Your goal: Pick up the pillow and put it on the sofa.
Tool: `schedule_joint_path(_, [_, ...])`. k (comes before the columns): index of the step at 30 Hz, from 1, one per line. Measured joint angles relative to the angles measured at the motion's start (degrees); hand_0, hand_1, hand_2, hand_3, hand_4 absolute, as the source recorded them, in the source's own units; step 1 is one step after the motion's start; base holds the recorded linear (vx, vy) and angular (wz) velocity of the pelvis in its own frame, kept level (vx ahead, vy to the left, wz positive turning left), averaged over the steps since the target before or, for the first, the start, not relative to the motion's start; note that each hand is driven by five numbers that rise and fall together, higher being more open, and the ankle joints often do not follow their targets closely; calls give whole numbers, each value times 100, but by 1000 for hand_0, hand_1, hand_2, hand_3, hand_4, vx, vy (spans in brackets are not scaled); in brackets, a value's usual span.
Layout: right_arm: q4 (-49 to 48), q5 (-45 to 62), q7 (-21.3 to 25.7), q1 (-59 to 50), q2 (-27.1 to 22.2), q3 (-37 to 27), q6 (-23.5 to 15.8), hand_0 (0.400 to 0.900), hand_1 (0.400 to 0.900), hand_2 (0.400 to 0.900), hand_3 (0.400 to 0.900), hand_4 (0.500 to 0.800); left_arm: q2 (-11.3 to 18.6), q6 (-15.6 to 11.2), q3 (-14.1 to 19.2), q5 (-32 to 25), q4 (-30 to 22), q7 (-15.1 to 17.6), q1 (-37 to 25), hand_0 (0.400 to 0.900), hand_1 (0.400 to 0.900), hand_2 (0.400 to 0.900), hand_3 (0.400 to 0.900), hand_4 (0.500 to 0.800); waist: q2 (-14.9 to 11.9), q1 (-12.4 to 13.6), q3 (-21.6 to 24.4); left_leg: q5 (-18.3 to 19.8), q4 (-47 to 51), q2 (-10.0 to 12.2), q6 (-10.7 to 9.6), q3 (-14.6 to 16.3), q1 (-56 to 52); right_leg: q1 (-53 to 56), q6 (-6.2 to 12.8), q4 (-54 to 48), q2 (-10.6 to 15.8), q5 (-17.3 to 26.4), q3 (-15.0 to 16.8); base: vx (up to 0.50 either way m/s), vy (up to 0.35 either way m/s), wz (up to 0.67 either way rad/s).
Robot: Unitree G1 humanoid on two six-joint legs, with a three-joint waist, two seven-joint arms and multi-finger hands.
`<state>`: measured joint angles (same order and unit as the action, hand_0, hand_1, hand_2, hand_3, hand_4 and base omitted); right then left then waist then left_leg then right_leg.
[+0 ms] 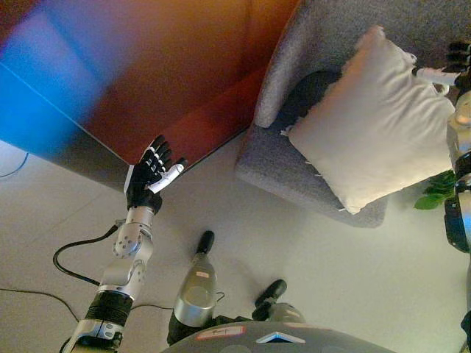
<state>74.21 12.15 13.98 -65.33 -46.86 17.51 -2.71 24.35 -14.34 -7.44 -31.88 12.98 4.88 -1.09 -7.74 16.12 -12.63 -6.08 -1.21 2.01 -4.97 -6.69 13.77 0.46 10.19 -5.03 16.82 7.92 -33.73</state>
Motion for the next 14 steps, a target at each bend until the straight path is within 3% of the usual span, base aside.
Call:
schedule_joint_path(8, [-729, 325, 74, 73, 123, -131, -16, 900, 900, 900, 900, 800, -5, 168, -42, 3, -1, 13, 2, 900, 900, 900, 900, 800, 13, -140, 5, 5, 34, 30, 12, 306, -366, 134, -3, 1, 44, -2, 324, 2, 33, -32])
schedule_joint_path(14, [-3173, 386, 118, 1340, 740, -535, -339, 900, 900, 900, 900, 800, -12, 223, -28, 28, 1, 95, 122, 900, 900, 900, 900, 800, 26, -659, 109, 32, 154, 101, 14, 693, -736, 149, -21, 7, 48, -10, 734, -24, 31, -38])
